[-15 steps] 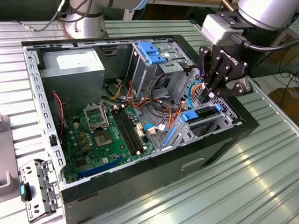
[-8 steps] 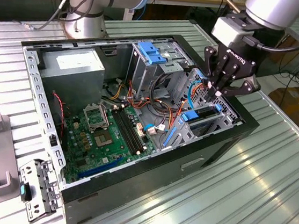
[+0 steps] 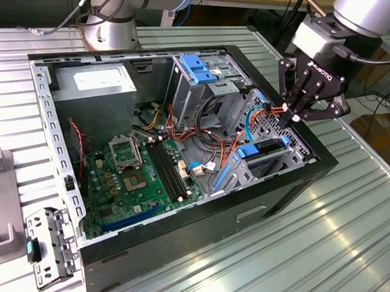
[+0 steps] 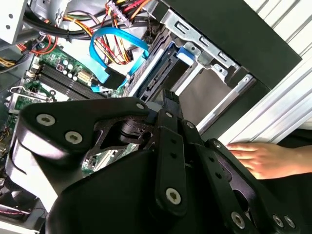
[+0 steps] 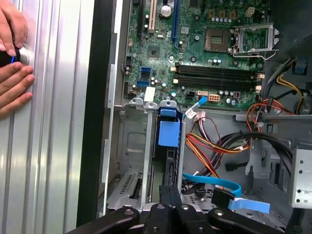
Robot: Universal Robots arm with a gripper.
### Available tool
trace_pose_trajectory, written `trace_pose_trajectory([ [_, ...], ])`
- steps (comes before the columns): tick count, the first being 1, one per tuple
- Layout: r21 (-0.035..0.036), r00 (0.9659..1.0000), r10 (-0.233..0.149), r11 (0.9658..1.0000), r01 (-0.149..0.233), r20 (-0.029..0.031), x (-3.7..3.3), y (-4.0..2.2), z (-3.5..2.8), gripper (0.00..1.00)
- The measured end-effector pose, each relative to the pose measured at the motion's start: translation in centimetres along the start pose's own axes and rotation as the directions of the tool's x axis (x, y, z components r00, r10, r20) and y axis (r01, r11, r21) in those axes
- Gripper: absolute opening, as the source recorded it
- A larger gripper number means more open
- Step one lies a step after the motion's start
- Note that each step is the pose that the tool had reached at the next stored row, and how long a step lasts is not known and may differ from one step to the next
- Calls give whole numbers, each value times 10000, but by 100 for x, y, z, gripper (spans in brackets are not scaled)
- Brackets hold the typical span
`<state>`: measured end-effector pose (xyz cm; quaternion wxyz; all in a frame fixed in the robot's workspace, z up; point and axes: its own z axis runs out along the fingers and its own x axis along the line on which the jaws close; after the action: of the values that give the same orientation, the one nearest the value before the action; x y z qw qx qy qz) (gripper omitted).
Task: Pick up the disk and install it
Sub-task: 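Insert the first disk wire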
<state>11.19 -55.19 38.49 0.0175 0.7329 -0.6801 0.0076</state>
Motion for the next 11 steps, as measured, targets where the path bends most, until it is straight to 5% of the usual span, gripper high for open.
trace_pose_trajectory([
  [11,14,9987,-502,9987,502,-9,-3,-32,-14,11],
])
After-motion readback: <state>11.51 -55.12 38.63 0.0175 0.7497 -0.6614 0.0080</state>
